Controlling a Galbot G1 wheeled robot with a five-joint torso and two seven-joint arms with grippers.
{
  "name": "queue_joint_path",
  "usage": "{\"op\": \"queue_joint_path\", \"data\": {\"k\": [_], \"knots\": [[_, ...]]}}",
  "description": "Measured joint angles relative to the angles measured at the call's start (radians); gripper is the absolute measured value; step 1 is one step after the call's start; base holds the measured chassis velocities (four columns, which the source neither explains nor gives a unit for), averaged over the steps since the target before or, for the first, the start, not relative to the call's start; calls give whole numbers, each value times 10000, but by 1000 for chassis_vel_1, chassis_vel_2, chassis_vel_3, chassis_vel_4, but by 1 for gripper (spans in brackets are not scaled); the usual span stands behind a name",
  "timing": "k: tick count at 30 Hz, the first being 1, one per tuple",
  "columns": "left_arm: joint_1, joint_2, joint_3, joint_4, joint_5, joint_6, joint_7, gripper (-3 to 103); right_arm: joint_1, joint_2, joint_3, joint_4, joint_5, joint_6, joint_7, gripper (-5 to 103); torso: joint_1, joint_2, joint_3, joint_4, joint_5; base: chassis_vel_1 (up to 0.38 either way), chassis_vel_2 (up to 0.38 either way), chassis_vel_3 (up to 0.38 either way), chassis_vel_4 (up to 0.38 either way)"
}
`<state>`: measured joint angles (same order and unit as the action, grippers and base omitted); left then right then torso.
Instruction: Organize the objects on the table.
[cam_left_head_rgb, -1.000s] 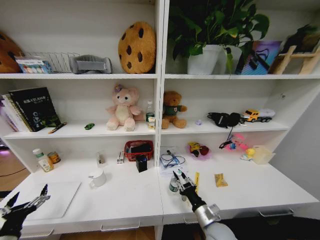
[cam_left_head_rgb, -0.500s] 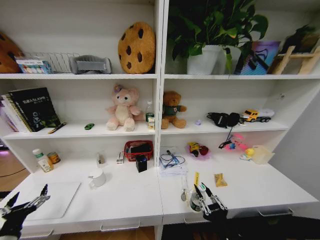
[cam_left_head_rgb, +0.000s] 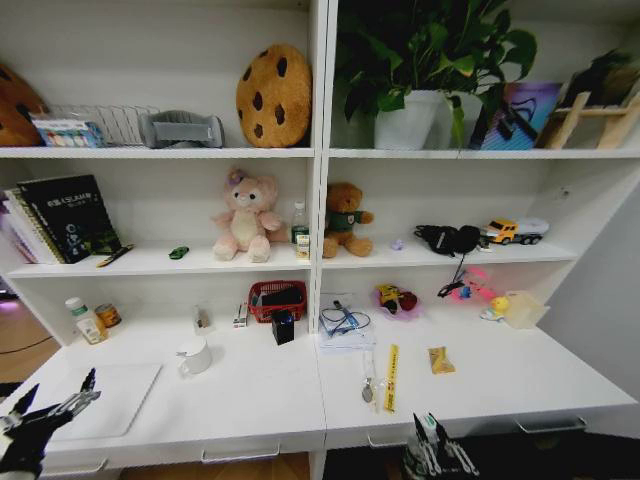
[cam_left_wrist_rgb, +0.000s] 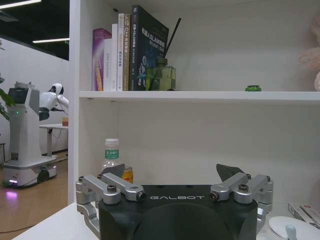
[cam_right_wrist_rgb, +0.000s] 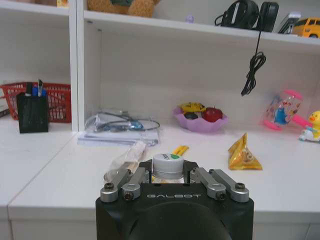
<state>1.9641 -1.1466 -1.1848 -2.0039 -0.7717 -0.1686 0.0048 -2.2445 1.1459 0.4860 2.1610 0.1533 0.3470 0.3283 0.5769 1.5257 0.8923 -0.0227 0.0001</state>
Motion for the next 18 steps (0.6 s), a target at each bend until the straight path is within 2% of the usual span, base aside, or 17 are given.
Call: {"op": "queue_joint_path", "data": {"k": [9,15,18], "knots": [[0,0,0,0,0,0,0,100,822,-167,-346,-2905,46,867,-481,30,0,0,0,0,1,0,0,0,0],[0,0,0,0,0,0,0,100,2297,-121,-746,-4942,5,1347,-851,30,0,-1,1,0,-1,0,0,0,0],[0,0,0,0,0,0,0,100,3460,-182,-1208,-6500,-88,1636,-1078,30,0,-1,1,2,0,0,0,0,0]]}}
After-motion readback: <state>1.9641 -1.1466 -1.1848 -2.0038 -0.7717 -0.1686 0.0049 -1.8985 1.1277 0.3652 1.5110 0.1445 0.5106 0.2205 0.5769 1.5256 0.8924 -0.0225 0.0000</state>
